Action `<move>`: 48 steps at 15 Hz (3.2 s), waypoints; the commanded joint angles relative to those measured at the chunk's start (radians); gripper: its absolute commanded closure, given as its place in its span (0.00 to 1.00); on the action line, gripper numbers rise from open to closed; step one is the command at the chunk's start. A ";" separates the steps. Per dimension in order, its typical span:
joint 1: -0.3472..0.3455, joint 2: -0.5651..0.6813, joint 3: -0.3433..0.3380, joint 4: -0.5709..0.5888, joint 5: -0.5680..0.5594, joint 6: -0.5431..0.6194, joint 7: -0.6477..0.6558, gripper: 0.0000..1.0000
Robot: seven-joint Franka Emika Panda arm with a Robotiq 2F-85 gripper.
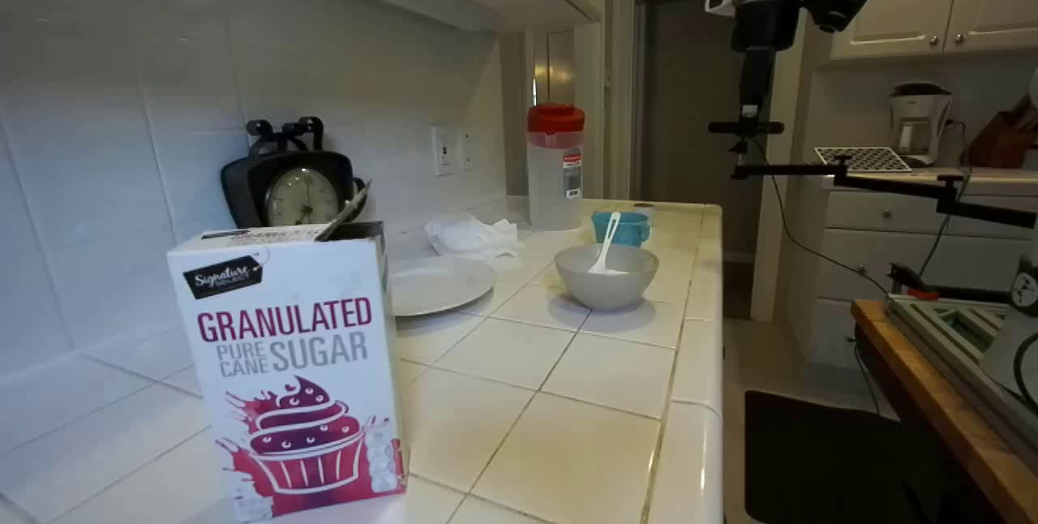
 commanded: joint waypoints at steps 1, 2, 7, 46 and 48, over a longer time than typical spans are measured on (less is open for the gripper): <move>-0.004 0.000 0.004 0.002 0.003 -0.002 -0.002 0.00; -0.004 0.000 0.004 0.002 0.003 -0.002 -0.002 0.00; -0.004 0.000 0.004 0.002 0.003 -0.002 -0.002 0.00; 0.110 0.114 -0.256 0.128 0.088 0.125 -0.522 0.00; 0.121 0.137 -0.267 0.169 0.116 0.066 -0.549 0.00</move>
